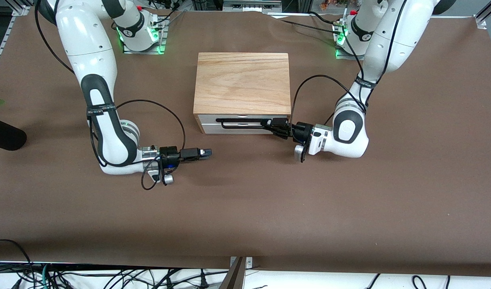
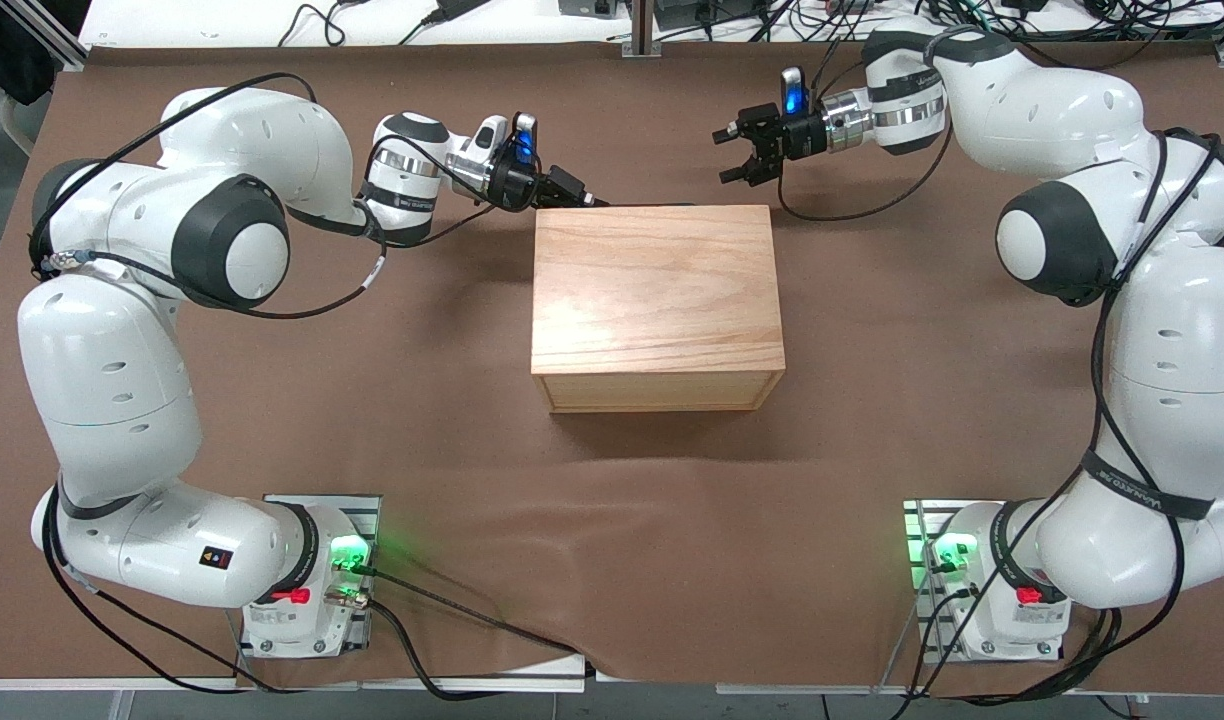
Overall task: Pull top drawer with both arms simultaneously
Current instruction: 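Close the left gripper and the right gripper on the handle ends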
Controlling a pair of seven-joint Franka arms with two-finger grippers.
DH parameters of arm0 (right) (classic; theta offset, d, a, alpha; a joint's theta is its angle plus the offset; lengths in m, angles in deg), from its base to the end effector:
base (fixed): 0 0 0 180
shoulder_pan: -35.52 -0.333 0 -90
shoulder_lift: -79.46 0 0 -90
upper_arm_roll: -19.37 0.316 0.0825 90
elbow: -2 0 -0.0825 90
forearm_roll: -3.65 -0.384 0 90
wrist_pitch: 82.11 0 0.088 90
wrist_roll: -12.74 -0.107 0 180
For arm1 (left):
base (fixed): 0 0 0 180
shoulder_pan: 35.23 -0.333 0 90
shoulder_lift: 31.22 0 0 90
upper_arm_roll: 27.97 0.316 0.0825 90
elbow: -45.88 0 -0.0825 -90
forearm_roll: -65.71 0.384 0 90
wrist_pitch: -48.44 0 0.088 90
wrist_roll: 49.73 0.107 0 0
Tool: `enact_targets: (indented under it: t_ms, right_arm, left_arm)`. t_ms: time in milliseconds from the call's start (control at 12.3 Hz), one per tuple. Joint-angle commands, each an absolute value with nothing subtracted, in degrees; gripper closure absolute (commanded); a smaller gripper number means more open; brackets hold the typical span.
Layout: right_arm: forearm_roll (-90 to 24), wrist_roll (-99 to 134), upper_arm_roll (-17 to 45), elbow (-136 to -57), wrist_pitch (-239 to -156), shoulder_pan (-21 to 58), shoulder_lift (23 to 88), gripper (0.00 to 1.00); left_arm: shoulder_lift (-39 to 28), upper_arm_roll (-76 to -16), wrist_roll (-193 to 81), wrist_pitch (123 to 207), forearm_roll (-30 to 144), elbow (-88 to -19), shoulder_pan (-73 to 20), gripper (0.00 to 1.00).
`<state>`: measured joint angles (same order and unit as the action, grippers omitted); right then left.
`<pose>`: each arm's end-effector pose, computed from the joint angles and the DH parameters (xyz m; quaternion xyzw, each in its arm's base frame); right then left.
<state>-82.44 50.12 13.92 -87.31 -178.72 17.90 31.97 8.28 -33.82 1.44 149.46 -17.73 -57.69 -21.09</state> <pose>0.6351 0.2456 0.1802 -0.7740 -0.0227 0.1154 0.6221 0.5542 -0.2901 0.1831 0.7529 -0.1066 -0.1028 0.6413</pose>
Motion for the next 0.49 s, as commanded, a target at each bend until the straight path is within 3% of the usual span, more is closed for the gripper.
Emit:
enact_targets:
  t_ms: [0,81,406]
  right_arm:
    - [-83.53,55.09,13.74,-91.50,-174.41,17.86,34.11,0.00]
    - [-83.54,57.10,14.35,-92.12,-172.65,17.86,34.11,0.00]
    - [-85.72,60.63,15.85,-93.18,-171.40,17.86,34.20,0.00]
  left_arm:
    - [7.80,-34.64,2.74,149.16,-19.81,-58.80,-20.91,0.94]
    - [7.80,-34.65,2.74,149.16,-19.81,-58.71,-20.91,1.00]
    - [7.80,-34.65,2.65,149.16,-19.81,-58.45,-21.17,1.00]
